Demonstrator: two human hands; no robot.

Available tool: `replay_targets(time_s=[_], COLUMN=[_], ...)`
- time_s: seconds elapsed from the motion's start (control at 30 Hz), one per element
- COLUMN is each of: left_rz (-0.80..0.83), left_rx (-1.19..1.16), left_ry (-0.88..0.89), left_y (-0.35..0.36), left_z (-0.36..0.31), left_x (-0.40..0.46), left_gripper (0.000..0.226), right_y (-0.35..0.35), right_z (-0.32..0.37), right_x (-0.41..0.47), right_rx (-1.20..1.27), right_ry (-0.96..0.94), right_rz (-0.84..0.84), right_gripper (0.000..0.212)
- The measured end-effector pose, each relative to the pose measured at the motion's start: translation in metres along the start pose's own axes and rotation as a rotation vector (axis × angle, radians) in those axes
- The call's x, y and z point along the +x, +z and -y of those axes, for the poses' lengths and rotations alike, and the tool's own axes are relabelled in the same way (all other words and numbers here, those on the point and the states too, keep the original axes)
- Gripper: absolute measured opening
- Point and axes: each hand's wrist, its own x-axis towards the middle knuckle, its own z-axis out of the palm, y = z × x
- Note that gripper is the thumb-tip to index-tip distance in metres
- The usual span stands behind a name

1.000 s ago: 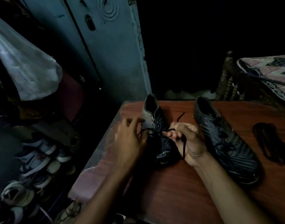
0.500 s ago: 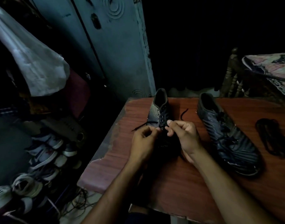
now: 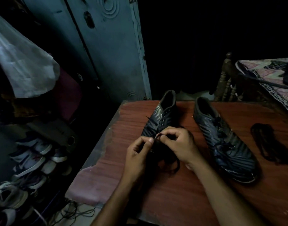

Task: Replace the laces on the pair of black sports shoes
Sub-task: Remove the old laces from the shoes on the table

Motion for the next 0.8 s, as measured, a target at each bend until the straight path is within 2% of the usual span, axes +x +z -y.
replay_targets(time_s=[0.1,0.17,0.27,0.33,0.47,0.53,0.6,0.63,0.7,0.8], left_rz=[-0.088,-0.093,-0.106,-0.129,-0.166,-0.161,-0.157,-0.163,-0.187,-0.224], left_rx=[0.164,0.425,0.747,0.840,0.890,0.909,0.971,0.988,1.000,0.985], left_ry=[-0.034,0.030,0.167,0.157,0.111,0.093,0.051,0.036,0.028,0.020], left_y=[0.001,-0.002,-0.002,0.001,0.004,0.005,0.005,0.006,0.007,0.005], left_z=[0.004,0.006,0.007,0.010,0.011,0.009,0.008,0.007,0.005,-0.003], left_x=[0.011,0.021,0.029,0.031,0.027,0.026,0.028,0.029,0.031,0.036], left_gripper=[0.004,0.020,0.035,0.039,0.067,0.069,0.059,0.052,0.043,0.031], right_y=[-0.005,-0.005,-0.005,-0.007,-0.011,-0.010,-0.011,-0.012,-0.013,-0.007], right_z=[0.001,0.005,0.016,0.020,0.022,0.022,0.022,0.020,0.015,0.011], right_x=[0.002,0.001,0.003,0.004,0.005,0.006,0.006,0.006,0.004,-0.001], right_rx=[0.283,0.396,0.555,0.617,0.680,0.709,0.649,0.543,0.213,-0.212], right_ry=[0.154,0.223,0.264,0.250,0.158,0.142,0.110,0.078,-0.033,-0.298], right_rz=[-0.067,-0.158,-0.276,-0.339,-0.379,-0.422,-0.498,-0.541,-0.580,-0.533], right_gripper=[0.035,0.045,0.047,0.048,0.058,0.059,0.059,0.058,0.055,0.056])
